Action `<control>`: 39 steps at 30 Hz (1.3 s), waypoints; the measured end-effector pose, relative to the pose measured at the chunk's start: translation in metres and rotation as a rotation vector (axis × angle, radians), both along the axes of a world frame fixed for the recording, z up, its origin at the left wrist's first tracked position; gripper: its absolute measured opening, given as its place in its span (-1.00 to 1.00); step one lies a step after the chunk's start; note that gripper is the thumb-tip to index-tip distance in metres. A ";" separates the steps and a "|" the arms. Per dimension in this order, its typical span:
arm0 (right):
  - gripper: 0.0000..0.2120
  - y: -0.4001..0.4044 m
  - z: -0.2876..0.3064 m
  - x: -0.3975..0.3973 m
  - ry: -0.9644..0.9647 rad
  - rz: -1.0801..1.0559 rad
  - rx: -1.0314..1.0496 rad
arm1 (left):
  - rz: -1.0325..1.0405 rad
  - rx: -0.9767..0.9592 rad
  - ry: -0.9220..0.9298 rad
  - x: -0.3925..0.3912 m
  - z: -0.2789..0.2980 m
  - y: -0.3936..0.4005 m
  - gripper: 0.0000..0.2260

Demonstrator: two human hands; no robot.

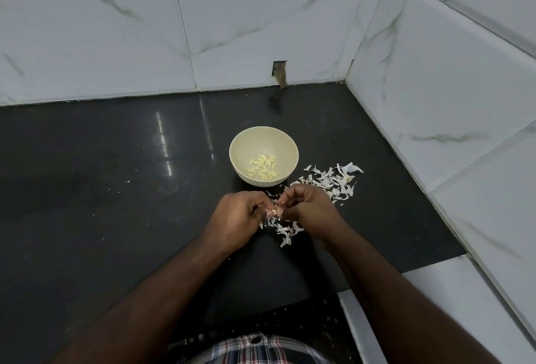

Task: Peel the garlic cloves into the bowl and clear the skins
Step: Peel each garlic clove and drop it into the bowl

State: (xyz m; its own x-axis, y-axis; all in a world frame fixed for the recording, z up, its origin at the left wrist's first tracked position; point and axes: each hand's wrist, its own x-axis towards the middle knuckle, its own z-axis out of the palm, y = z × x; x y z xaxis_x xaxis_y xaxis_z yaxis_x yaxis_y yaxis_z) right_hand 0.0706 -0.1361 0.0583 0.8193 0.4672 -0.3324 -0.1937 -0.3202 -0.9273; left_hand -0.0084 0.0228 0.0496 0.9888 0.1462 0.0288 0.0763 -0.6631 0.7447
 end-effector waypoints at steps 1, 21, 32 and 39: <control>-0.78 0.000 0.003 0.000 0.057 -0.011 0.022 | -0.016 0.012 -0.021 0.000 -0.001 0.001 -0.87; -0.80 0.001 0.009 0.003 0.478 -0.099 0.284 | 0.127 -0.663 -0.068 0.007 -0.011 -0.003 -0.81; -0.86 -0.009 0.004 0.001 -0.058 -0.079 0.114 | 0.199 -0.991 0.130 0.008 -0.004 -0.006 -0.87; -0.82 -0.010 0.012 -0.007 -0.078 0.032 0.232 | 0.194 -1.070 0.175 0.006 0.001 -0.008 -0.92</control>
